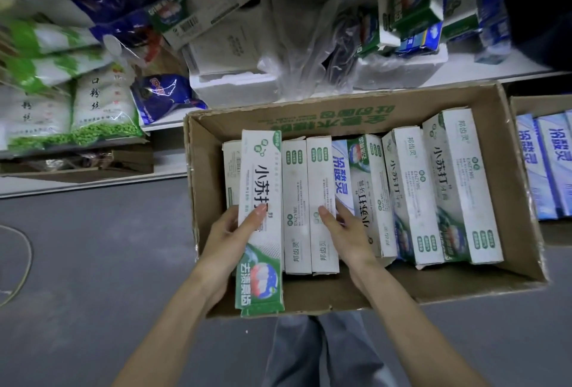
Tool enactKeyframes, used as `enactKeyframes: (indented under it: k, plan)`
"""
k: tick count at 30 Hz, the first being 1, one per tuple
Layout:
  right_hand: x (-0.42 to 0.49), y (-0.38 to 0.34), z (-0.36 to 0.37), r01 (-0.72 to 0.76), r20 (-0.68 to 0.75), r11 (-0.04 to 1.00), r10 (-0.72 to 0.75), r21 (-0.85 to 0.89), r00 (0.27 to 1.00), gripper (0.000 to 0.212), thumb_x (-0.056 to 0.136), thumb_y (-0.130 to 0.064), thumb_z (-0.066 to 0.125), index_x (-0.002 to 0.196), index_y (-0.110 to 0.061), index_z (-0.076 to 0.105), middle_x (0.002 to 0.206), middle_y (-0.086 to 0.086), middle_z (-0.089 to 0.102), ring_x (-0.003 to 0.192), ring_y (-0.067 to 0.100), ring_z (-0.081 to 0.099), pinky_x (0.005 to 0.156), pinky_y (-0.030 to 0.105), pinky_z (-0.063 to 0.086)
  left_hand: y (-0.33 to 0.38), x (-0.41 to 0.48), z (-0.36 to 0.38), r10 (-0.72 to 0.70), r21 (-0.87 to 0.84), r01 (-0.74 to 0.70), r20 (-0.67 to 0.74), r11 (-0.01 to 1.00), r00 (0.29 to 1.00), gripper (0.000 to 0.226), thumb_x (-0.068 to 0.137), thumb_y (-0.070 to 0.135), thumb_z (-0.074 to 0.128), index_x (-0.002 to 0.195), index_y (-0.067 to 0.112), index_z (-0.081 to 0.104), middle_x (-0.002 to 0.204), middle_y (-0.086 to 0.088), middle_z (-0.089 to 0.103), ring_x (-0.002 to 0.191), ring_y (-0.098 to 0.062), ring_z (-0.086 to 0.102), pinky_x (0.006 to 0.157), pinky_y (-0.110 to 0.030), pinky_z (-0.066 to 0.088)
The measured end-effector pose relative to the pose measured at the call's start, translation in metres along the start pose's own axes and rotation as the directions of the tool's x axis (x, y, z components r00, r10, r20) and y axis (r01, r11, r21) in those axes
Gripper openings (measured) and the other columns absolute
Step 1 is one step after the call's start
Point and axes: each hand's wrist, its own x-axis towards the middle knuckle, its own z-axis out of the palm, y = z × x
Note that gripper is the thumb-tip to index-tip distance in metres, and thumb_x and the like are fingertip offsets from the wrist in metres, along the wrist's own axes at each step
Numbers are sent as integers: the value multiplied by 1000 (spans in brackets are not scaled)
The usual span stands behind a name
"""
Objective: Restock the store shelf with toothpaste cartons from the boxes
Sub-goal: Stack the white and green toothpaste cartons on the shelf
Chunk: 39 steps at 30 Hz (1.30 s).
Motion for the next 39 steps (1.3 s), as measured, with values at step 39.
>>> enactKeyframes:
  k: [39]
  plan:
    - [-71, -30, -51, -354, 442, 880, 193, 317, 876, 42, 90, -34, 60, 130, -33, 47, 119, 10, 67, 107, 34, 64, 87, 59, 51, 11, -72, 9, -353, -287, 414, 242, 864, 904, 47, 70, 12, 73, 116, 6, 62, 102, -18, 72, 80, -30, 73, 63, -45, 61]
